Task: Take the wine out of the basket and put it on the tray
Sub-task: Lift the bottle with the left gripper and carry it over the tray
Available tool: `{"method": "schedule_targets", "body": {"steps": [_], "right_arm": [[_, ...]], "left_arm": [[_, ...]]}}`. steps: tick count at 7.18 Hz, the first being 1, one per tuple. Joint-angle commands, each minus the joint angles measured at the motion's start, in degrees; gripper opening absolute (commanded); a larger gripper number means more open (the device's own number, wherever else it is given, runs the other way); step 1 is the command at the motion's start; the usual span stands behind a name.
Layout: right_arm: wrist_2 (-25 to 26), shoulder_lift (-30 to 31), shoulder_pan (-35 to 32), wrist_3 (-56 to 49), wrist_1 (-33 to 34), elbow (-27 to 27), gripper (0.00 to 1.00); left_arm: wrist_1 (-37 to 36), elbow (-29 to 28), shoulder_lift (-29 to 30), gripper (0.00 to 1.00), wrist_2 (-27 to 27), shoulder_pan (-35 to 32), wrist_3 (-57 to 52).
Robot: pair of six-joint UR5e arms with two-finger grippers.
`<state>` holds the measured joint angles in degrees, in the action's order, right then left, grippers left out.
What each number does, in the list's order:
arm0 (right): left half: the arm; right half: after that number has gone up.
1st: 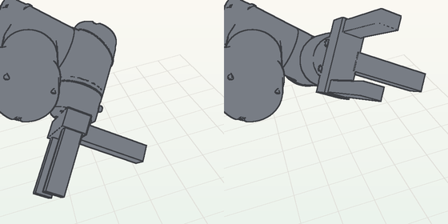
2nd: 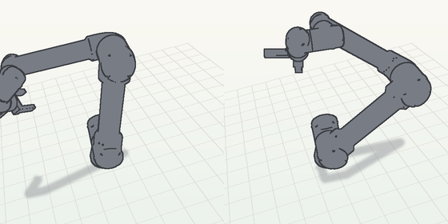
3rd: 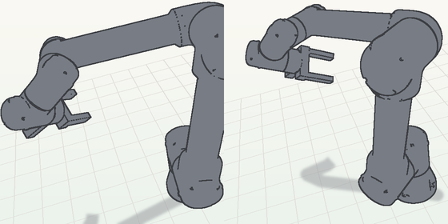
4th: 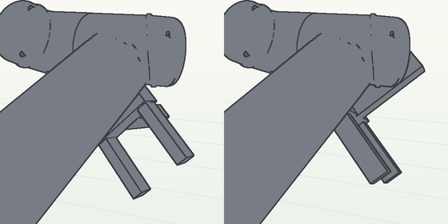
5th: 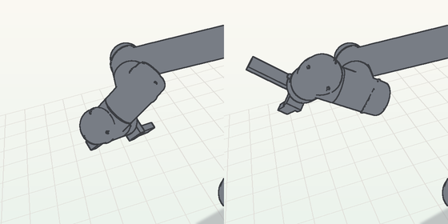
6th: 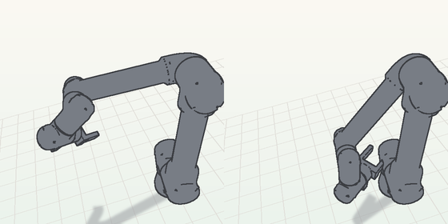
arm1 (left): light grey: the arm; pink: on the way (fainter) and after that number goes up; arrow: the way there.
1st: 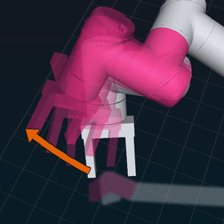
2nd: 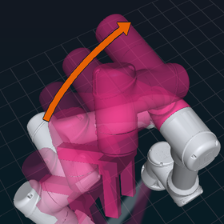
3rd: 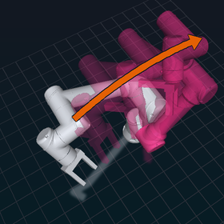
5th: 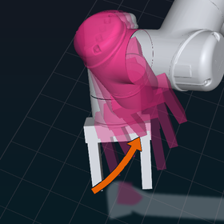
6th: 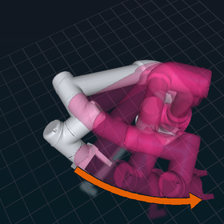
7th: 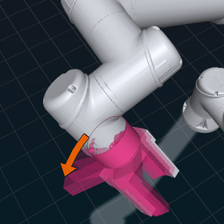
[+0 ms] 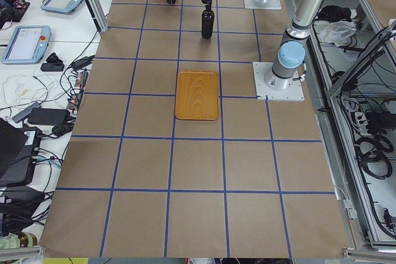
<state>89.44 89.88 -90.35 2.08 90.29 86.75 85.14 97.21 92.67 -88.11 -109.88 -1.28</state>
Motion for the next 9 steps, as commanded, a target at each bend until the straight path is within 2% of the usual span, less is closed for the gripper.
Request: {"method": "schedule_targets", "body": {"steps": [1,3,4,7,9], "right_arm": [[0.0,0.0,0.0,0.0,0.0,0.0,1.00],[0.1,0.1,-0.1,0.0,-0.1,0.0,1.00],[0.2,0.1,-0.1,-0.1,-0.1,0.0,1.00],[1.7,0.1,-0.1,0.0,-0.1,0.0,1.00],[1.6,0.1,-0.1,0.0,-0.1,0.1,1.00]], "left_arm": [[4.9,-6.6,-0.6,0.00,-3.0,8.5,-2.0],[6.4,-8.0,-1.1,0.00,-7.4,19.7,-10.5],[6.6,-7.9,-1.4,0.00,-7.0,25.8,-12.1],[6.1,-5.6,-1.2,0.00,-5.2,39.7,-29.4],[4.0,-2.5,-0.5,0.00,-5.4,42.9,-33.3]]}}
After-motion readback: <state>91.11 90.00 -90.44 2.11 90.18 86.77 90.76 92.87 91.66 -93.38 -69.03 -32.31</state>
